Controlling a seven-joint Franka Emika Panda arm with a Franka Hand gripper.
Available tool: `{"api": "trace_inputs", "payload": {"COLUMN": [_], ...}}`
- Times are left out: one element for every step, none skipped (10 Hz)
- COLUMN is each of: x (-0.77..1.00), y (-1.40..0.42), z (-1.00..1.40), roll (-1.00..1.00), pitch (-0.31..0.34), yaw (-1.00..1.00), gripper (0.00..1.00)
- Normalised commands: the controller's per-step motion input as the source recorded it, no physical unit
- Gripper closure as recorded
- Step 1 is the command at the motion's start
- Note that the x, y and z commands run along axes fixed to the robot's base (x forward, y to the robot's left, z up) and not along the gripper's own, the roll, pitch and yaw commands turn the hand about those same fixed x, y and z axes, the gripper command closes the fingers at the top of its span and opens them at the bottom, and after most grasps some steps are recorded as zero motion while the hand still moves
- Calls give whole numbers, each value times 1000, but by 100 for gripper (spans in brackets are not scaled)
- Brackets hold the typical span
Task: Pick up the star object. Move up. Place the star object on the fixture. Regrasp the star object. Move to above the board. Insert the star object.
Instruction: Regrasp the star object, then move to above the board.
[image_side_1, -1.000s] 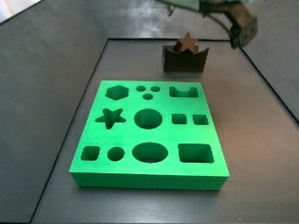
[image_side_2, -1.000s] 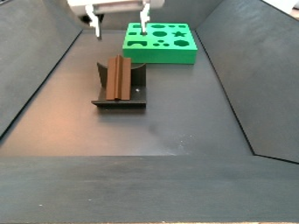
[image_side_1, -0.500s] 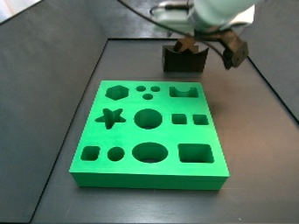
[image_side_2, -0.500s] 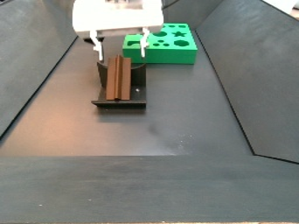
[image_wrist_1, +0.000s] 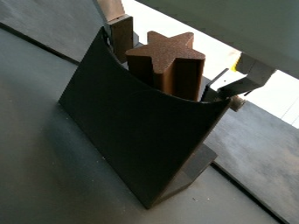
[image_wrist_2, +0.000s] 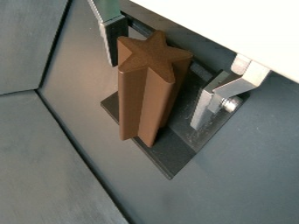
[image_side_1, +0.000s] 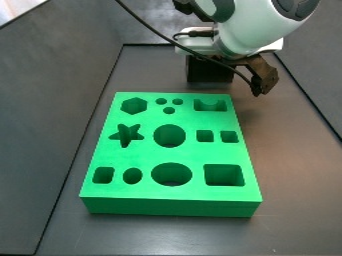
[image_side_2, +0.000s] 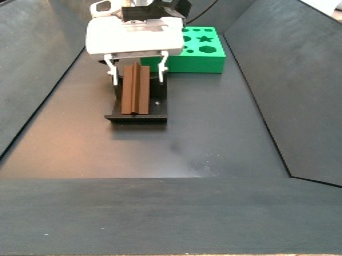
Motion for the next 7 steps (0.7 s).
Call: {"api": "trace_inputs", "payload": {"x": [10,10,10,10,0,91,91], "y": [-5,-5,-5,-4,0,-76,-77], "z": [-169,-169,-169,-168,0,1000,1000], "roll": [51,51,51,51,0,-160,-160], "pitch": [8,8,8,8,0,-62,-61], "yaw": [-6,-1,2,5,0,-180,-181], "gripper": [0,0,0,0,100,100,100]}}
